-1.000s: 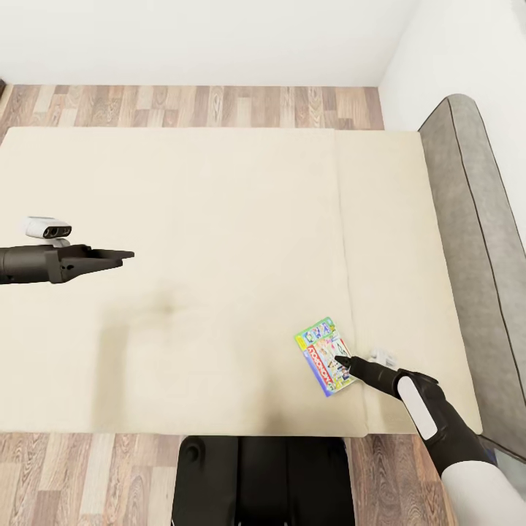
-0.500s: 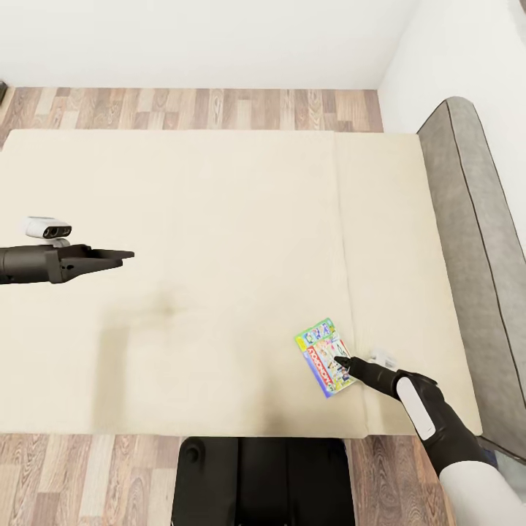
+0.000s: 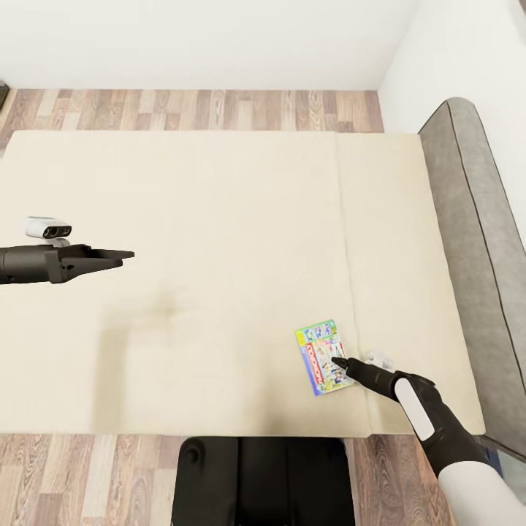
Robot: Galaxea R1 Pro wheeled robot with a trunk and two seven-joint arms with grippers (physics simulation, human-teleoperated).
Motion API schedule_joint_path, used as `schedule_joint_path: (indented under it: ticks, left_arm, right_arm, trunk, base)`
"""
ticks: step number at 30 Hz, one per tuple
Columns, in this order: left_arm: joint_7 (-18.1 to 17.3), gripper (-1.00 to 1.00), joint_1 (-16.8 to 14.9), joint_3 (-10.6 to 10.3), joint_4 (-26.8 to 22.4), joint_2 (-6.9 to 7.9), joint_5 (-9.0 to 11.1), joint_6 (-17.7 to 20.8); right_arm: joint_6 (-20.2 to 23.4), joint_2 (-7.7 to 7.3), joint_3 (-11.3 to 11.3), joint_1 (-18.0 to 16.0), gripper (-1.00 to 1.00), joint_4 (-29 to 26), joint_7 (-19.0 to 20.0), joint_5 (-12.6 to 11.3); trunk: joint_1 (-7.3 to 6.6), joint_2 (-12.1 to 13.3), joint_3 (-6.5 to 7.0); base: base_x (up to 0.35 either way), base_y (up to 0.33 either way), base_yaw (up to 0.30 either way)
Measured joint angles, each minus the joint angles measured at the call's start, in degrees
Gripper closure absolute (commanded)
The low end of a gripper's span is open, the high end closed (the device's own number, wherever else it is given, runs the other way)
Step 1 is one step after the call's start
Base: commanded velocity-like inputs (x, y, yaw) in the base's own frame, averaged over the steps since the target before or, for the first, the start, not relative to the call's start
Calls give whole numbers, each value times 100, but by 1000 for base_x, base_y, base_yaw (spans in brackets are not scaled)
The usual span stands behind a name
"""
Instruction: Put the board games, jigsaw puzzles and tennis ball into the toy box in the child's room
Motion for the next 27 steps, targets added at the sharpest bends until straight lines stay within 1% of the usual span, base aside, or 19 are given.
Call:
schedule_joint_path:
  ticks: [9, 10, 13, 27]
  left_arm:
    - [0, -100, 0, 0, 0, 0, -6, 0]
    - [1, -100, 1, 1, -2, 1, -8, 1]
    - [0, -100, 0, 0, -1, 0, -11, 0]
    - [0, -100, 0, 0, -1, 0, -12, 0]
  right_arm:
    - [-6, 3, 4, 0, -100, 4, -7, 31]
    - [-13, 2, 3, -1, -100, 3, -11, 64]
    - [-6, 5, 4, 0, -100, 4, -5, 25]
    - [-10, 8, 6, 0, -100, 2, -5, 23]
  trunk:
    - [0, 0, 8]
    - [0, 0, 8]
    - [0, 0, 8]
    - [0, 0, 8]
  base:
    - [0, 10, -3]
    - [0, 136, 0]
    - [0, 104, 0]
    - [0, 25, 0]
